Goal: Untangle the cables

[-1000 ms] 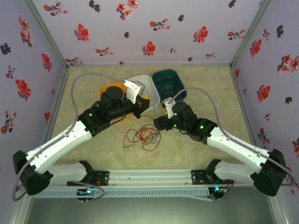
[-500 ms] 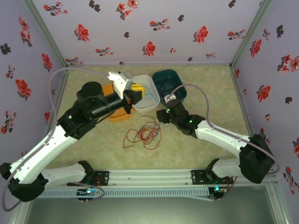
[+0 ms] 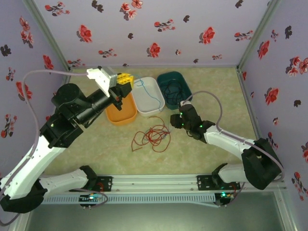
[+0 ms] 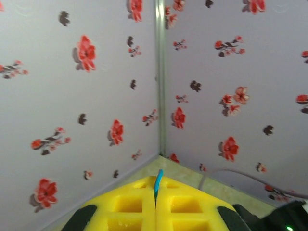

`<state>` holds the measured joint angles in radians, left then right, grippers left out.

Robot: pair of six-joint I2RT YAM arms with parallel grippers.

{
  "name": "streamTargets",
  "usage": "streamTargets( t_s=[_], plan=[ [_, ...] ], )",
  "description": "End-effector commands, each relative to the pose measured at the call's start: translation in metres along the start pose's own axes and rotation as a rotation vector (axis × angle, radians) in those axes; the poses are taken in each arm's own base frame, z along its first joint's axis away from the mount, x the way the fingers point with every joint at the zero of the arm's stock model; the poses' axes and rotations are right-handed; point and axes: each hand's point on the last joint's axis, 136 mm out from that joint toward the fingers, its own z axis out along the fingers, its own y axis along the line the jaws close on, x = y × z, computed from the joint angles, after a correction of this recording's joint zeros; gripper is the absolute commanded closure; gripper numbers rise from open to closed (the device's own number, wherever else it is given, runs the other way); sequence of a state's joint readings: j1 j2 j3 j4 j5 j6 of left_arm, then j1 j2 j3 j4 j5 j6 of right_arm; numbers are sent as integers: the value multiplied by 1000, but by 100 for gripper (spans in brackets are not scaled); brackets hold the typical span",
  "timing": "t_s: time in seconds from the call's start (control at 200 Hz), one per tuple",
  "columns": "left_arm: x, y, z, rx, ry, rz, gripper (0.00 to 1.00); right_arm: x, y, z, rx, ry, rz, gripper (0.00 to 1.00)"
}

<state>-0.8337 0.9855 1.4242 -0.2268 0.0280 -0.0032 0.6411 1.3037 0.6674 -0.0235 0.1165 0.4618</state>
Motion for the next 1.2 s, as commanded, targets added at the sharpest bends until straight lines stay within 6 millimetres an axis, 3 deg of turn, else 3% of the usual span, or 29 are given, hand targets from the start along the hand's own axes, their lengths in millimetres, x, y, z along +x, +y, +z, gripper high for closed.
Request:
streamTargets(
  t_s=[0.0, 0.36, 0.63, 0.86, 1.04, 1.195],
  plan=[
    [-28, 23, -14, -123, -60, 47, 100, 5, -7, -2, 15, 4, 38, 57],
    [-106, 57, -45, -301, -246, 117, 100, 22, -30, -1, 88, 21, 73, 58],
    [-132, 66, -52, -360, -305, 171, 100, 29, -41, 0, 122, 25, 98, 59],
    [-173, 70, -68, -414, -395, 238, 100, 34, -45, 2, 130, 30, 112, 59],
    [-161, 74, -37, -394, -295, 240, 100, 28, -41, 2, 112, 15, 121, 58],
    [-145, 84, -16, -392, -246, 208, 100, 18, -34, -4, 96, 11, 107, 51]
  ],
)
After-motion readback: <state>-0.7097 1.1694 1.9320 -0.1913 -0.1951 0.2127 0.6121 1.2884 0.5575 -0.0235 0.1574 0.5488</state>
